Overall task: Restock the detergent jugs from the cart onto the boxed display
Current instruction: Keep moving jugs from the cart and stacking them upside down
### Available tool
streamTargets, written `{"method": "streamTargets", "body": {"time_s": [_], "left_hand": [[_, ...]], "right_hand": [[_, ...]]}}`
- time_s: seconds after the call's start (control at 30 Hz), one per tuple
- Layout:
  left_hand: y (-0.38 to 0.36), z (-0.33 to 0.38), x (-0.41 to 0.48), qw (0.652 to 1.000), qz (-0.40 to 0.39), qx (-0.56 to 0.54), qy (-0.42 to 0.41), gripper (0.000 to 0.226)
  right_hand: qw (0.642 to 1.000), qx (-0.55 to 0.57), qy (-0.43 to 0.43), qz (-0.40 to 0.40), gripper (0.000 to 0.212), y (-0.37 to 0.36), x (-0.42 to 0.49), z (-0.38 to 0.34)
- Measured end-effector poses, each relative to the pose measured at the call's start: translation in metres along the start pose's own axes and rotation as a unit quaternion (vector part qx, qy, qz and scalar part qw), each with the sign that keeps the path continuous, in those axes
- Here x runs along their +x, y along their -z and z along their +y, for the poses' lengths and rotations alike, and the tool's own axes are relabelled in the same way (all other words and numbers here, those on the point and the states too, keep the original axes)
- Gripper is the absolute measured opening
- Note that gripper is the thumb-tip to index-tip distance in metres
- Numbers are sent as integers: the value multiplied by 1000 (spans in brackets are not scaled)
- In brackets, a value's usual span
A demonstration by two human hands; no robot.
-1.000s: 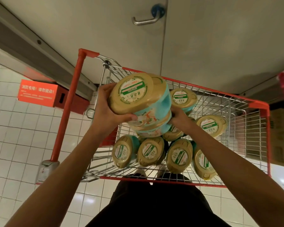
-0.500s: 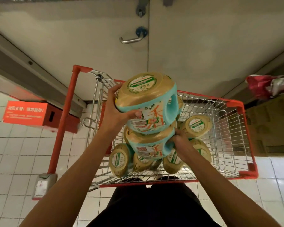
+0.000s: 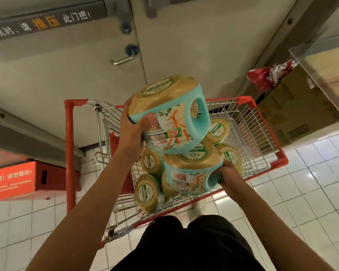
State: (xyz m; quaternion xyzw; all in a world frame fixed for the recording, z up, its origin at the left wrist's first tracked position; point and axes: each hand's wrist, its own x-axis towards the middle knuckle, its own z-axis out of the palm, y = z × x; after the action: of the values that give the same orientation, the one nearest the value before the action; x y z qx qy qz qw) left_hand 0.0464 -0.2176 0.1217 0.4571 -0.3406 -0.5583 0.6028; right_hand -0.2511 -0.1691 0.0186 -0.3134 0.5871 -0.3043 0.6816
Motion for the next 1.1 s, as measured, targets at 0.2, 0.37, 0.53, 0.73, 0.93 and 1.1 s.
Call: {"method": "streamTargets", "body": {"time_s": [0.2, 0.37, 0.53, 0.73, 0.93, 1.1], "left_hand": [[-37, -18, -5, 999, -32, 16, 18, 117], [-100, -69, -22, 990, -106, 88, 12, 83], [-184, -121, -44, 977, -162, 138, 16, 92], [-294, -188, -87, 955, -239, 174, 38, 100], [-389, -237, -120, 940, -281, 188, 38, 95], [-457, -263, -120, 924, -306, 226, 36, 101]], "right_hand": [[991, 56, 36, 116, 42, 74, -66, 25], [962, 138, 116, 206, 40, 146, -130, 58], [930, 201, 134, 276, 46, 215, -196, 89], [914, 217, 130, 317, 52, 301, -262, 129], [909, 205, 111, 344, 61, 376, -300, 150], [883, 235, 110, 391, 68, 430, -304, 152]]}}
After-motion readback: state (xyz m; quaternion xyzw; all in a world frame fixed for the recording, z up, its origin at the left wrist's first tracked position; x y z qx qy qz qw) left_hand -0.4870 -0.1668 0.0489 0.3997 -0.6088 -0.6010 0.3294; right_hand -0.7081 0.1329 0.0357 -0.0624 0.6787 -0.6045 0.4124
